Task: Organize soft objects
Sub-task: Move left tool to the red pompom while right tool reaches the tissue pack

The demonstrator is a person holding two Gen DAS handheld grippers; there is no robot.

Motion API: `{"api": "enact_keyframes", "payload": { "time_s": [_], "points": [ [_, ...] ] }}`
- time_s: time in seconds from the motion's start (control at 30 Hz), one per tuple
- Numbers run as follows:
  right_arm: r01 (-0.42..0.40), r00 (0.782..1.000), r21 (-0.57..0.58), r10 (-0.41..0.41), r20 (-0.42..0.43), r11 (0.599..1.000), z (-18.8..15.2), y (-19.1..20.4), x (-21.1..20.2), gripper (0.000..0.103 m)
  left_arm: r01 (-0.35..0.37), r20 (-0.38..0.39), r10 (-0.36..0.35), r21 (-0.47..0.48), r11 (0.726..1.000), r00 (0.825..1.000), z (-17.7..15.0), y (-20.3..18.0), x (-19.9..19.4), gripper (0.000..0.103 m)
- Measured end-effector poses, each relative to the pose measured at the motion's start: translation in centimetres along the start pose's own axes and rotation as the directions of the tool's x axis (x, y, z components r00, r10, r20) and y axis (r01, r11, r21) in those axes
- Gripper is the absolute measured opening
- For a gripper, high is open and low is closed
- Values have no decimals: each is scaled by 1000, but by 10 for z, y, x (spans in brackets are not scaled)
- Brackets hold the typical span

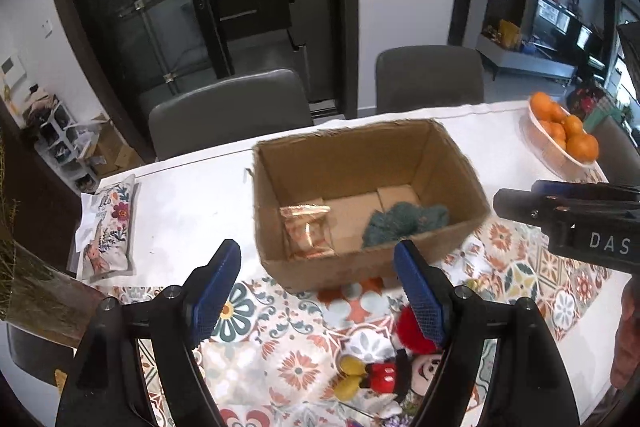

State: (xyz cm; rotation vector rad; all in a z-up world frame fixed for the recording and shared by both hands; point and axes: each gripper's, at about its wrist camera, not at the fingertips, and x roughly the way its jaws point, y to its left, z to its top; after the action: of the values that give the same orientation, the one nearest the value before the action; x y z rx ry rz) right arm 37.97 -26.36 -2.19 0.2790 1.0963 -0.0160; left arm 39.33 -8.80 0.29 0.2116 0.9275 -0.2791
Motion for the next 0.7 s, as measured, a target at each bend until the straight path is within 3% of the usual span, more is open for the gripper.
{"api": "enact_keyframes", "payload": {
  "time_s": [0.33,0.7],
  "points": [
    [9,999,152,-15,39,988,-54,-40,-7,56,68,4,-69,93,993,998,-32,-37,-4,80],
    [-18,1000,290,14,16,957,-103,-71,22,62,123,-21,-122,216,969,992,-61,-66,13,81]
  ]
}}
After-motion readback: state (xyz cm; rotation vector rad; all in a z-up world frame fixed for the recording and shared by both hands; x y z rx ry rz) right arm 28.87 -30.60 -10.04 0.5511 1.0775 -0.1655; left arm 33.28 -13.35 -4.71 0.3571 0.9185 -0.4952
